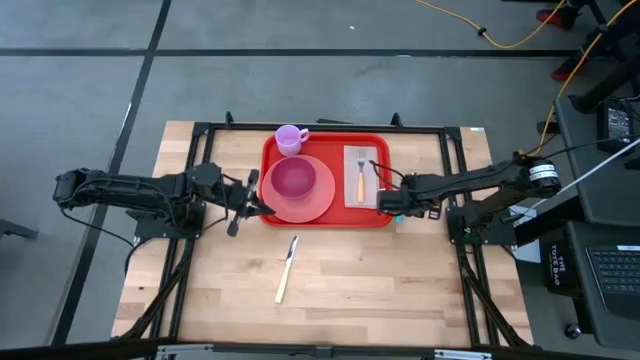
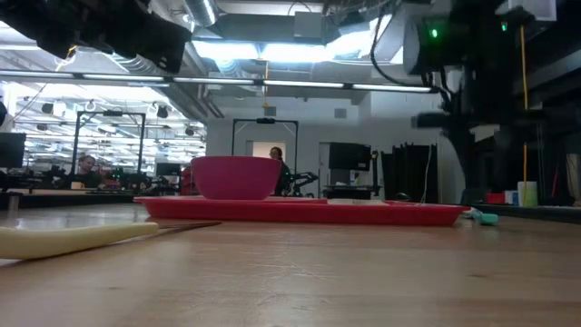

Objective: Set up tray
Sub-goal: Put the blue spoon on the brown napkin to the left of the orange fork

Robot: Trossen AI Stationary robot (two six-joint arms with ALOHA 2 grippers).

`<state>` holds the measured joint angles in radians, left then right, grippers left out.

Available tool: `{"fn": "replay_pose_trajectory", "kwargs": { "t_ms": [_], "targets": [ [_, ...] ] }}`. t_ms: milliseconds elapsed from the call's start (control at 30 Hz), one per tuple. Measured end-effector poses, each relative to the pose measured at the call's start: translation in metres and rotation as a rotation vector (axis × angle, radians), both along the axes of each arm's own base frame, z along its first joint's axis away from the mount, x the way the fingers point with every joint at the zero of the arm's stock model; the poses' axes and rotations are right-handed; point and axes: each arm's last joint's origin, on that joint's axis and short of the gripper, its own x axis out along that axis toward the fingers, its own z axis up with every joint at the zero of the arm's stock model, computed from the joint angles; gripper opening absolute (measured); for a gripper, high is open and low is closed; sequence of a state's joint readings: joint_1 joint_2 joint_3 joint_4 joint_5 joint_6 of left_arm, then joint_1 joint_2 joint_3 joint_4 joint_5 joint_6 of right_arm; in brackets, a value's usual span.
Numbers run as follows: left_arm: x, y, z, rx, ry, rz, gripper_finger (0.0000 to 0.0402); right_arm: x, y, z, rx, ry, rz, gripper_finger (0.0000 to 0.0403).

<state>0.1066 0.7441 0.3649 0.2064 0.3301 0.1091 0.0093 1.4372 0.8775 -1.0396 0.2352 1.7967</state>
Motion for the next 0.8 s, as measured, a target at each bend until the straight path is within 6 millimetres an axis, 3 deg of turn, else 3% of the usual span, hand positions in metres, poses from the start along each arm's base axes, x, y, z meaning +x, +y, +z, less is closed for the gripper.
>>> {"fn": "replay_pose_trajectory", "kwargs": {
  "t_ms": [267,800],
  "targets": [
    [0.0,0.001,0.002,0.004,-0.019,0.016,0.0004,-0.01,-0.011,-0.031,0.02,-0.016,-0.011,0.0163],
    [0.0,0.001,0.002,0.006,-0.021,0.018,0.0004,-0.021,-0.037,-0.044,-0.041,0.002,-0.075,0.0163]
  ]
}}
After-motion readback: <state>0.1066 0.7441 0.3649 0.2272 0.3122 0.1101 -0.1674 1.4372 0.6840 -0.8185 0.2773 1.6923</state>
